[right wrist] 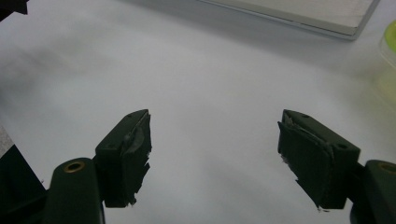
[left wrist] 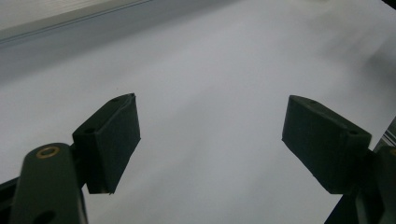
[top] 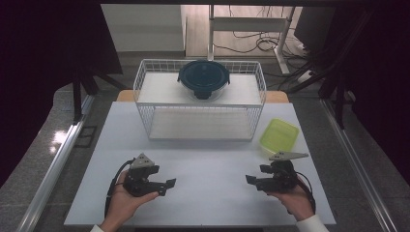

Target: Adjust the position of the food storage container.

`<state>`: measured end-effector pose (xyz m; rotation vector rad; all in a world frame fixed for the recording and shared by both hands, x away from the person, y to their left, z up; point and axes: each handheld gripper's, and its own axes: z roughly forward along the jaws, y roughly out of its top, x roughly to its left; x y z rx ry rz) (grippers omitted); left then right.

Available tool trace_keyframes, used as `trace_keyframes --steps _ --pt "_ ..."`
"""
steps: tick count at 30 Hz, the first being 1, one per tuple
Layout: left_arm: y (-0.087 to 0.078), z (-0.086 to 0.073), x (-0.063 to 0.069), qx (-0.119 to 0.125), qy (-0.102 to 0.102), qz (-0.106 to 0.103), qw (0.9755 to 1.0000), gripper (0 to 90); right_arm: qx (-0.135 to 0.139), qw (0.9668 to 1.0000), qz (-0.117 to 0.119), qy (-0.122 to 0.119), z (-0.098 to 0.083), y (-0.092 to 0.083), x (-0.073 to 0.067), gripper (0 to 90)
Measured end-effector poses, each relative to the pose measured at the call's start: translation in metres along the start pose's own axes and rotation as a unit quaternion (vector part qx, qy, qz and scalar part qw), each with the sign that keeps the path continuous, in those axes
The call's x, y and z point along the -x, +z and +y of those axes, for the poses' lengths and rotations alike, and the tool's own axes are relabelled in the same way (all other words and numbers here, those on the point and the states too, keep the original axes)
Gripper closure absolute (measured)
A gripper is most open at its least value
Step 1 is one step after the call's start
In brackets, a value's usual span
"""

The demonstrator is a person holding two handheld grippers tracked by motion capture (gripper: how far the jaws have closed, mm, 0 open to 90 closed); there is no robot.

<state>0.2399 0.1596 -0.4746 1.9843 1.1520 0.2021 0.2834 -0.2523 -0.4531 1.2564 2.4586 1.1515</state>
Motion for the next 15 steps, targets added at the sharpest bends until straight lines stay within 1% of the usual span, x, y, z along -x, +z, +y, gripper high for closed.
trace_keyframes --steps 3,5,6,9,11,13,15 --pt "0.002 -0.001 -0.002 -0.006 -0.01 0.001 0.9999 18.9 0.001 1.0 -0.003 0.002 0.001 -0.002 0.001 26.0" --pt "0.002 -0.002 -0.004 -0.007 -0.016 -0.004 0.9998 18.9 0.0 1.0 -0.003 0.001 0.002 -0.002 0.002 27.0" --pt "0.002 -0.002 -0.006 -0.01 -0.019 -0.01 0.9997 19.1 -0.002 1.0 -0.005 -0.001 0.003 -0.003 0.003 27.7" --pt "0.001 -0.002 -0.007 -0.007 -0.02 -0.009 0.9997 19.3 -0.002 0.9999 -0.015 -0.005 0.007 -0.006 0.006 30.4" --pt "0.0 -0.003 -0.008 -0.011 -0.019 -0.008 0.9997 19.4 0.002 0.9998 -0.019 -0.003 0.011 -0.011 0.011 32.5" --pt "0.001 -0.004 -0.009 -0.012 -0.019 -0.008 0.9997 19.5 0.005 0.9996 -0.028 -0.001 0.017 -0.015 0.017 34.1" --pt "0.002 -0.004 -0.009 -0.014 -0.017 -0.009 0.9997 19.7 0.004 0.9991 -0.043 -0.002 0.024 -0.019 0.026 35.8"
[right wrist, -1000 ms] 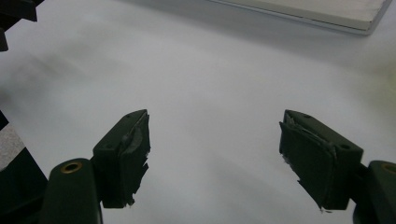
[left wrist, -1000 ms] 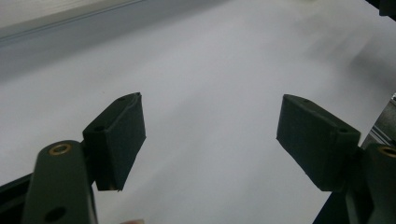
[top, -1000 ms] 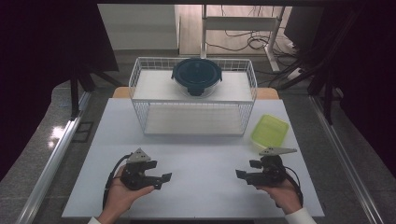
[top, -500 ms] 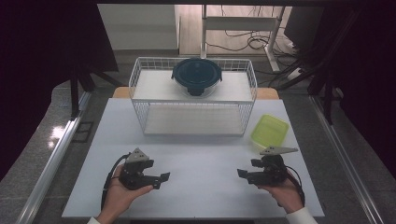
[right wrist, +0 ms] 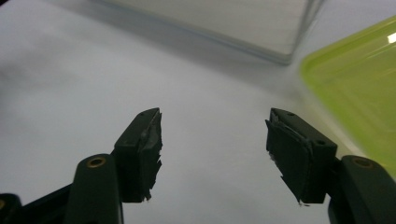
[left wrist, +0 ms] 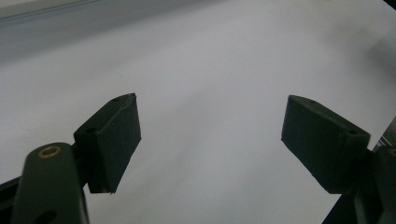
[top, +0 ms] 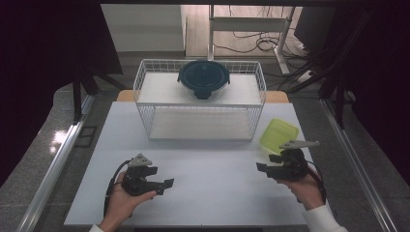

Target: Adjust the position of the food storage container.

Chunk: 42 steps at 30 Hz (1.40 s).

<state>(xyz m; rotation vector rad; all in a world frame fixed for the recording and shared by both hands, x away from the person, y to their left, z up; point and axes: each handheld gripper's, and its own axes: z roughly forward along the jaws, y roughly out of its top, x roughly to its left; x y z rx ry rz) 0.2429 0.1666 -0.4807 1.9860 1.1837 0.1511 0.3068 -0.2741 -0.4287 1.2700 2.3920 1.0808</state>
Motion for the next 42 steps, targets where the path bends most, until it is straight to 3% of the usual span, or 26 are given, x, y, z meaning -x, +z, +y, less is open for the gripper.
trace_keyframes --steps 8,12,15,17,19,26,30,35,42 --pt "0.001 -0.001 -0.003 -0.003 -0.003 -0.005 1.0 20.4 -0.005 0.9989 -0.045 0.007 0.034 -0.008 0.046 43.7" --pt "0.001 -0.001 -0.003 -0.002 -0.004 -0.006 1.0 20.4 -0.005 0.9976 -0.062 0.03 0.052 -0.006 0.076 48.9" --pt "0.001 -0.002 -0.004 -0.003 -0.004 -0.005 1.0 20.5 -0.015 0.9965 -0.073 0.037 0.062 -0.001 0.091 58.5" --pt "0.001 -0.002 -0.004 -0.004 -0.005 -0.005 1.0 20.5 -0.026 0.9946 -0.097 0.027 0.068 0.003 0.1 68.1" --pt "0.001 -0.002 -0.005 -0.003 -0.006 -0.004 1.0 20.5 -0.039 0.9937 -0.103 0.023 0.074 0.007 0.11 75.7" --pt "0.001 -0.003 -0.007 0.001 -0.015 -0.003 0.9999 20.5 -0.088 0.9887 -0.121 0.002 0.09 0.021 0.135 88.0" --pt "0.001 -0.003 -0.006 0.001 -0.014 -0.003 0.9999 20.5 -0.108 0.9858 -0.128 -0.012 0.094 0.032 0.147 88.5" --pt "0.002 -0.003 -0.007 0.002 -0.015 -0.003 0.9999 20.5 -0.108 0.9841 -0.139 -0.021 0.1 0.043 0.162 88.5" --pt "0.001 -0.003 -0.01 0.004 -0.02 0.001 0.9998 20.8 -0.116 0.9815 -0.152 -0.012 0.101 0.063 0.183 88.5"
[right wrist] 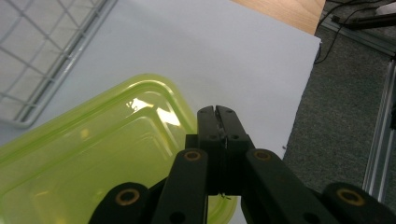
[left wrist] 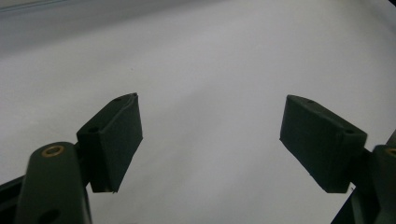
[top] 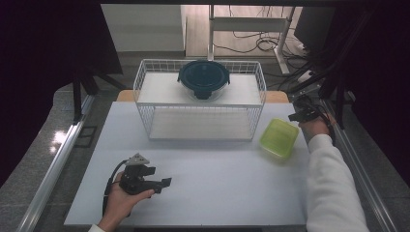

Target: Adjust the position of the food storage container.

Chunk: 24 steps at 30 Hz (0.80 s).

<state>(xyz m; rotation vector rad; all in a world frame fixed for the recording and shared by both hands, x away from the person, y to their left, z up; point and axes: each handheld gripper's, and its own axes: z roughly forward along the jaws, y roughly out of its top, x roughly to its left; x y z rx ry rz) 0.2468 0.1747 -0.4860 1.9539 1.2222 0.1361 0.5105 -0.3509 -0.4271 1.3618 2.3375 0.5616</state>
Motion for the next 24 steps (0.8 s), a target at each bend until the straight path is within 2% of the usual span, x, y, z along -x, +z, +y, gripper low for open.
trace_keyframes --steps 6,13,19,24 --pt "0.0 -0.001 -0.003 -0.001 -0.003 0.003 1.0 20.9 -0.008 0.9997 -0.012 -0.017 0.008 0.014 0.005 88.5" --pt "0.0 -0.001 -0.005 -0.003 -0.007 0.005 1.0 21.1 -0.03 0.9992 0.002 -0.026 0.007 0.034 0.009 88.6" --pt "0.003 -0.002 -0.007 -0.009 -0.009 0.004 0.9999 21.2 -0.046 0.9981 0.016 -0.038 0.004 0.035 0.01 88.7" --pt "0.004 -0.002 -0.006 -0.011 -0.007 0.002 0.9999 21.4 -0.065 0.9961 0.031 -0.051 -0.001 0.032 0.004 88.7"
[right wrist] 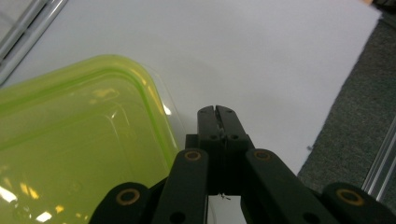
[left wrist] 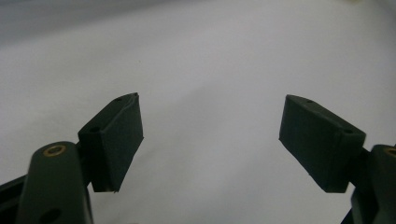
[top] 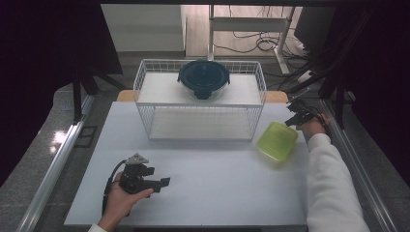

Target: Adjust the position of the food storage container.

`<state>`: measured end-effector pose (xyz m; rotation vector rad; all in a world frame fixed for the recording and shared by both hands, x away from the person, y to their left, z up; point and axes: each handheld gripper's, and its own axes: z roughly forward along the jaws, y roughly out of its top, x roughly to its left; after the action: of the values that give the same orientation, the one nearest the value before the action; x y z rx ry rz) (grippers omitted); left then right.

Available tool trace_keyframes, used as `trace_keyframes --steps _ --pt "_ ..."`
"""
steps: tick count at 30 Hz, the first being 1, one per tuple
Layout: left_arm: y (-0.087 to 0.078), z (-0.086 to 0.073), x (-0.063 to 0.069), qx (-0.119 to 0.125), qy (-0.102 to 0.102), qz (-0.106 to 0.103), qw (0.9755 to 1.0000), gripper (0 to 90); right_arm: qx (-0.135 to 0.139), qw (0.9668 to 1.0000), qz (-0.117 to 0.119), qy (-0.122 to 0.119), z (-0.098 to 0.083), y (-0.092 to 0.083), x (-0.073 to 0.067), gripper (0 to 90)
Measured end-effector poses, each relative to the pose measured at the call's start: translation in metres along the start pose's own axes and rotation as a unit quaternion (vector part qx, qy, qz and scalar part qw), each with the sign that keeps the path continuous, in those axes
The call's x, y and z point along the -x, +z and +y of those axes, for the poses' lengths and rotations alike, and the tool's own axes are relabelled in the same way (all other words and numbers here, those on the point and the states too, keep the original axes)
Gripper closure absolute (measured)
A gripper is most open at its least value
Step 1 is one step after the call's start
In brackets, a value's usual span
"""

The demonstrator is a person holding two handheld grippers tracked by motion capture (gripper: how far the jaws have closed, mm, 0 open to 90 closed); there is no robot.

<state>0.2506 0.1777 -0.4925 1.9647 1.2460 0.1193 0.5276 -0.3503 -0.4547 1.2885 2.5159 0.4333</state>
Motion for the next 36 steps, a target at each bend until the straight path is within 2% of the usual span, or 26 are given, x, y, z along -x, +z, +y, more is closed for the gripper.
trace_keyframes --steps 2,9,10,15,19,24,30,36 --pt "0.0 0.0 0.001 0.0 0.001 -0.001 1.0 21.4 -0.01 0.9999 0.002 -0.004 -0.002 -0.002 -0.003 88.7" --pt "0.0 0.0 0.001 -0.003 0.003 -0.007 1.0 21.5 -0.015 0.9997 0.019 0.008 -0.011 -0.005 -0.015 88.7" --pt "0.0 0.0 0.001 -0.003 0.004 -0.007 1.0 21.5 -0.018 0.9997 0.017 0.003 -0.012 -0.005 -0.016 88.7" --pt "-0.001 0.0 0.002 -0.002 0.005 -0.012 0.9999 21.6 -0.014 0.9992 0.028 0.025 -0.02 -0.007 -0.025 88.8" --pt "0.0 0.0 0.003 -0.002 0.008 -0.014 0.9999 21.7 -0.013 0.9989 0.036 0.025 -0.027 -0.01 -0.031 88.8" --pt "-0.001 0.0 0.005 -0.001 0.009 -0.017 0.9998 21.7 -0.023 0.9989 0.04 0.008 -0.032 -0.015 -0.046 88.8" --pt "-0.001 0.0 0.007 -0.002 0.012 -0.019 0.9997 21.7 -0.034 0.9984 0.045 0.005 -0.036 -0.019 -0.066 88.7" --pt "-0.001 0.0 0.008 -0.001 0.012 -0.019 0.9997 21.8 -0.026 0.9975 0.065 0.014 -0.04 -0.024 -0.083 88.7"
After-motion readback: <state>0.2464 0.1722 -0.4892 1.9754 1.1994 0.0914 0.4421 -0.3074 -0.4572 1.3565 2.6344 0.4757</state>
